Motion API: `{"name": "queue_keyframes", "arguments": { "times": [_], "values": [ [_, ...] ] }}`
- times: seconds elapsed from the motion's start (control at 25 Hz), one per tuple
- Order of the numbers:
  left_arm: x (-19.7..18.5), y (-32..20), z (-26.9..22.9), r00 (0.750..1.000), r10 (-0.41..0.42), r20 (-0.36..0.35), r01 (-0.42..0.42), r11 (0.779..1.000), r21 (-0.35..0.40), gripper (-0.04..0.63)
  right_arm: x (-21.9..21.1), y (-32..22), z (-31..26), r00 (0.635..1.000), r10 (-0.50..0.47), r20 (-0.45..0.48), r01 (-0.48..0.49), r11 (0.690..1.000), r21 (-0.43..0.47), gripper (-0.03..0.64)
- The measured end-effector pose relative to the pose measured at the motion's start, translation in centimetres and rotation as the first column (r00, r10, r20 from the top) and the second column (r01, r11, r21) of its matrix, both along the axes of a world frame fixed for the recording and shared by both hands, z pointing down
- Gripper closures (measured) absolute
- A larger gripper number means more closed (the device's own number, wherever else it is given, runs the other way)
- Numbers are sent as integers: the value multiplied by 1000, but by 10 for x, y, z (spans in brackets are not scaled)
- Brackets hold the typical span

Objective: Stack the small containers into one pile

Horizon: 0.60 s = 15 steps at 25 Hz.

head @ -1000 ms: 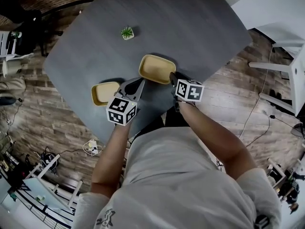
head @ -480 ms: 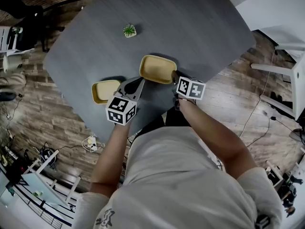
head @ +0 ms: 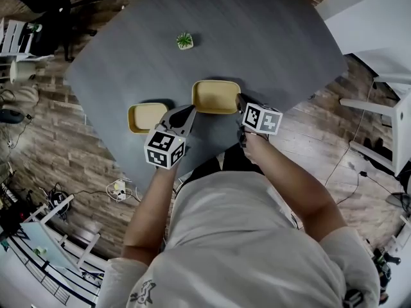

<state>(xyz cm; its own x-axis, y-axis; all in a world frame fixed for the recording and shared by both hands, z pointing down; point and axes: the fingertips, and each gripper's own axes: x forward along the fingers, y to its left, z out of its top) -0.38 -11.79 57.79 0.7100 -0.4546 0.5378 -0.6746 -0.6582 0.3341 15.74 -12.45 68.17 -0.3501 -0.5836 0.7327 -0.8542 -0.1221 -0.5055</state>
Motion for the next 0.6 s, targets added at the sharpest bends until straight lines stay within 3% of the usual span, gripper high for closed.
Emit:
{"name": "queue_keyframes", "arguments": {
  "times": [0.28,0.6],
  "values": [
    [-6,2,-23,998,-68,-3,68,996,50,583,1,-9,-36,996,-86,-8,87,994,71,597],
    [-18,5,-47,978,-209,-5,208,971,121,584,-10,-22,-74,975,-224,-6,222,963,151,597]
  ]
}}
